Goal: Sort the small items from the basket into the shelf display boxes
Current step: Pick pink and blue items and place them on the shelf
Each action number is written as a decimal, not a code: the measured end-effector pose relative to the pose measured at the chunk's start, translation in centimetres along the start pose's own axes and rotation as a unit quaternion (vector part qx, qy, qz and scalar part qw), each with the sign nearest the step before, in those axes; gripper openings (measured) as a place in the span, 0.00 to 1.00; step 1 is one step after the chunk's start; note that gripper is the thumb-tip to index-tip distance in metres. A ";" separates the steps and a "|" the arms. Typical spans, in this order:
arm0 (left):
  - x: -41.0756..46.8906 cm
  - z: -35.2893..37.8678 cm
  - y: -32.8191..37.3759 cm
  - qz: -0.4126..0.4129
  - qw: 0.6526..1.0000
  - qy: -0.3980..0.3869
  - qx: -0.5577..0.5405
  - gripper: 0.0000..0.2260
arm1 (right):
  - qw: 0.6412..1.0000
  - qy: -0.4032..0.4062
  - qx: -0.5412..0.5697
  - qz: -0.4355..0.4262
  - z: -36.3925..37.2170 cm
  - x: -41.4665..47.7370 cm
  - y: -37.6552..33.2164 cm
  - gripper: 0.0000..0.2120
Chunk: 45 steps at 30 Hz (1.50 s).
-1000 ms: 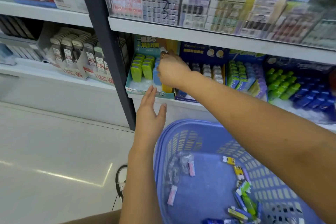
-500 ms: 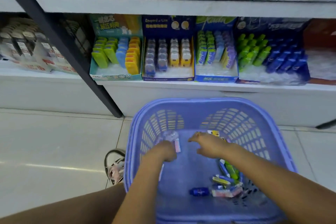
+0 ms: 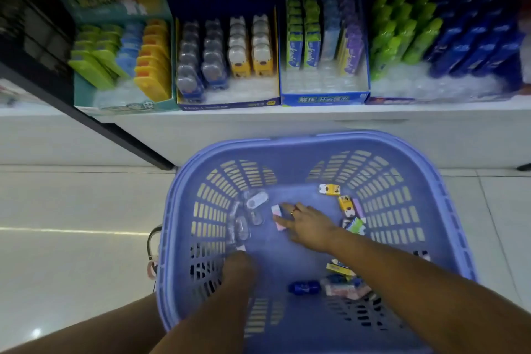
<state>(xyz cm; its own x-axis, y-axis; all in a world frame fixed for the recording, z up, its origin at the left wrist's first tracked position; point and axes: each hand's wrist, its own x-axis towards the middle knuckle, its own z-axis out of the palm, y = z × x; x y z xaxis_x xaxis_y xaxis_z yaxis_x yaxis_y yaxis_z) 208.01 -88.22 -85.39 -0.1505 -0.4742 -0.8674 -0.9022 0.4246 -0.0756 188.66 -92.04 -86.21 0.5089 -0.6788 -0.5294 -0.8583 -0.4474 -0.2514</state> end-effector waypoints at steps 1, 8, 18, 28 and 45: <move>0.2 0.6 0.1 -0.019 1.000 -0.016 -0.013 0.15 | 1.000 -0.004 -0.003 0.000 0.3 -0.5 0.4 0.26; -1.4 -2.9 3.2 0.058 0.988 0.009 -0.141 0.19 | 0.991 0.003 0.059 0.121 -0.7 0.2 0.4 0.21; -1.6 -3.9 6.8 0.219 0.968 -0.037 -0.119 0.16 | 0.954 -0.271 0.122 0.048 -3.6 -5.0 0.7 0.10; -0.2 -2.5 6.9 0.236 0.966 -0.025 -0.106 0.14 | 0.949 -0.298 -0.093 -0.053 -0.2 -10.4 0.0 0.17; 0.9 -3.2 9.3 0.219 0.935 -0.055 -0.274 0.11 | 0.945 -0.325 0.026 0.003 -1.2 -9.9 0.5 0.19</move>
<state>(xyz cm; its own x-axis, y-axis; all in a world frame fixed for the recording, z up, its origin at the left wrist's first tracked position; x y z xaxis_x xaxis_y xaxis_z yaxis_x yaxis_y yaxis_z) 198.16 -87.18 -85.28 -0.5379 -0.2526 -0.8043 -0.8404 0.0863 0.5350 183.22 -86.24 -80.11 0.3701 -0.1723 -0.9129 -0.8721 -0.4030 -0.2776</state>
